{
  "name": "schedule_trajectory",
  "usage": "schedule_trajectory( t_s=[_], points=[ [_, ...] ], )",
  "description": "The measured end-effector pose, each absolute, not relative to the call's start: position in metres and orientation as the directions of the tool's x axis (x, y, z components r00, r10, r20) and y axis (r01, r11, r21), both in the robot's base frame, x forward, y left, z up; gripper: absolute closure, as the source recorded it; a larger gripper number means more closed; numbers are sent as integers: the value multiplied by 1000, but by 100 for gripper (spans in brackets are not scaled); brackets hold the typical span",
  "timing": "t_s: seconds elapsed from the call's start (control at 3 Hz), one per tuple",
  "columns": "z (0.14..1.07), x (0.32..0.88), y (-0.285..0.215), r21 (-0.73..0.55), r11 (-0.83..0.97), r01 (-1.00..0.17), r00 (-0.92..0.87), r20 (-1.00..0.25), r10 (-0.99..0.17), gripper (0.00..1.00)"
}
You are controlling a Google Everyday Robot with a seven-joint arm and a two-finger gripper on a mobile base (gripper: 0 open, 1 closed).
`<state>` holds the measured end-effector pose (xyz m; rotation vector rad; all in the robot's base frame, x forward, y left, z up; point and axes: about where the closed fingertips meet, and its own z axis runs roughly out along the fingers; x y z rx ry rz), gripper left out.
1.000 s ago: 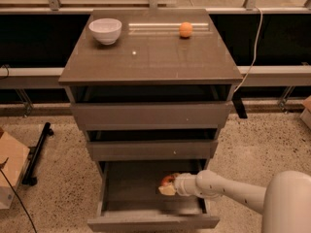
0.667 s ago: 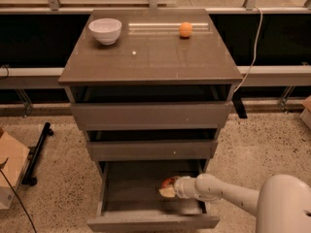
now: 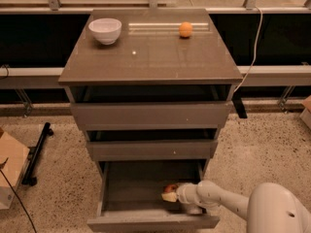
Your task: Place apple into bottom drawer
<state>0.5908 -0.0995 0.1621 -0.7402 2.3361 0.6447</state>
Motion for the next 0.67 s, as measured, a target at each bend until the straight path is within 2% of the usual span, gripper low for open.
schedule_trajectory(
  t_s=[0.33, 0.67],
  points=[
    [164, 590, -96, 260, 722, -642, -662, -663, -350, 0],
    [164, 590, -96, 260, 722, -642, -662, -663, -350, 0]
  ],
)
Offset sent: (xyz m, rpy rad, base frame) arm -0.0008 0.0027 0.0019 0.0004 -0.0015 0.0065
